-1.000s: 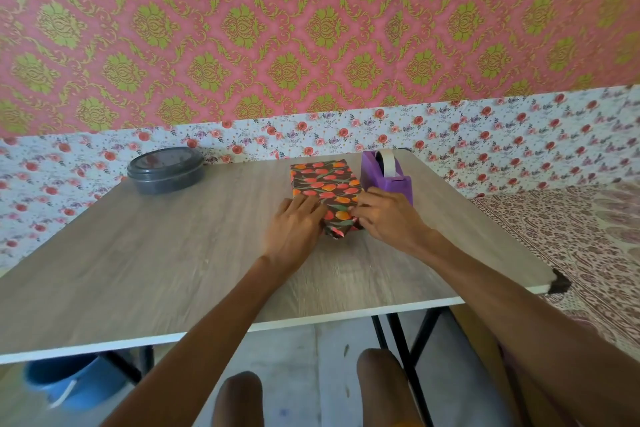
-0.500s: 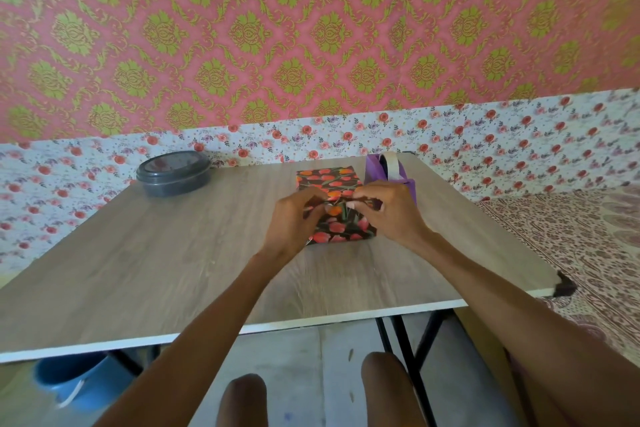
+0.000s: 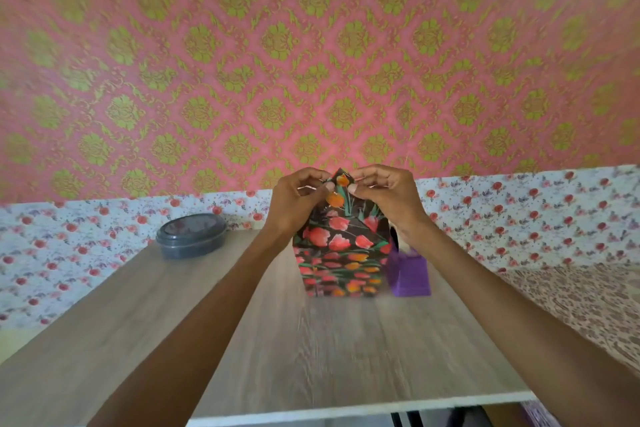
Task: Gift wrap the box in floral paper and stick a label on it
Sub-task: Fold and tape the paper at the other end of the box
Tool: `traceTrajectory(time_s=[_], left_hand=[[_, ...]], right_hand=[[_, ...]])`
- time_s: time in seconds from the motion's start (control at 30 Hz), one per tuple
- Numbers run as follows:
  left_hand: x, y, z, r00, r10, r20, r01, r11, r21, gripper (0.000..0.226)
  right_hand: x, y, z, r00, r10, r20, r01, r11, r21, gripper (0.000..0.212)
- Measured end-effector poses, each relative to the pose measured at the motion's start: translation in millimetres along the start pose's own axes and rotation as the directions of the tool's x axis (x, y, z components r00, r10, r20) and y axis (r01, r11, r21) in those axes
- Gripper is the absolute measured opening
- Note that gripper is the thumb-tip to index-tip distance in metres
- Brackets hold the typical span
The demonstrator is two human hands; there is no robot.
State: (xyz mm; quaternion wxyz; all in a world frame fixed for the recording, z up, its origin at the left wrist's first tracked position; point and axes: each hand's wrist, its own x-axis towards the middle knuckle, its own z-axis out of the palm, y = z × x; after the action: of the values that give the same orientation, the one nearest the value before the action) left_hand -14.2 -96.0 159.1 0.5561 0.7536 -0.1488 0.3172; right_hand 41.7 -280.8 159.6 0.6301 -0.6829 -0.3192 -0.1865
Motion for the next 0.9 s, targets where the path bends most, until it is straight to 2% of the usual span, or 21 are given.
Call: traceTrajectory(time_s=[0.1, 0.33, 0.47, 0.6, 0.67, 0.9], left_hand=[[16.0, 10.7, -5.1, 0.999, -0.046, -0.008, 0.045, 0.998, -0.041, 0.017], [30.9, 23.4, -13.9, 0.966, -0.252, 0.066, 0.260, 0.947, -0.190, 0.019], [32.1, 22.0, -18.1, 0.950, -0.298, 0.092, 0.310, 0.931, -0.190, 0.020], [33.6, 15.2, -24.6, 0.932, -0.342, 0.120, 0.355, 0.928, -0.113, 0.021], [33.8, 12.9, -26.5, 0.938, -0.326, 0.119, 0.335, 0.940, -0.066, 0.019], [32.9, 10.4, -21.1, 0.970, -0.238, 0.045, 0.241, 0.967, -0.079, 0.018]], right_hand=[[14.6, -13.8, 1.5, 0.999, 0.044, 0.010, -0.044, 0.997, 0.059, 0.020], [29.6, -29.5, 1.4, 0.975, 0.215, 0.053, -0.220, 0.969, 0.112, 0.018], [30.8, -26.1, 2.3, 0.960, 0.273, 0.057, -0.278, 0.953, 0.117, 0.018], [29.5, -19.9, 3.5, 0.970, 0.231, 0.071, -0.233, 0.972, 0.026, 0.017], [29.3, -18.1, 3.6, 0.973, 0.219, 0.070, -0.220, 0.976, 0.002, 0.016], [28.5, -14.8, 5.4, 0.992, 0.117, 0.035, -0.115, 0.992, -0.054, 0.014]])
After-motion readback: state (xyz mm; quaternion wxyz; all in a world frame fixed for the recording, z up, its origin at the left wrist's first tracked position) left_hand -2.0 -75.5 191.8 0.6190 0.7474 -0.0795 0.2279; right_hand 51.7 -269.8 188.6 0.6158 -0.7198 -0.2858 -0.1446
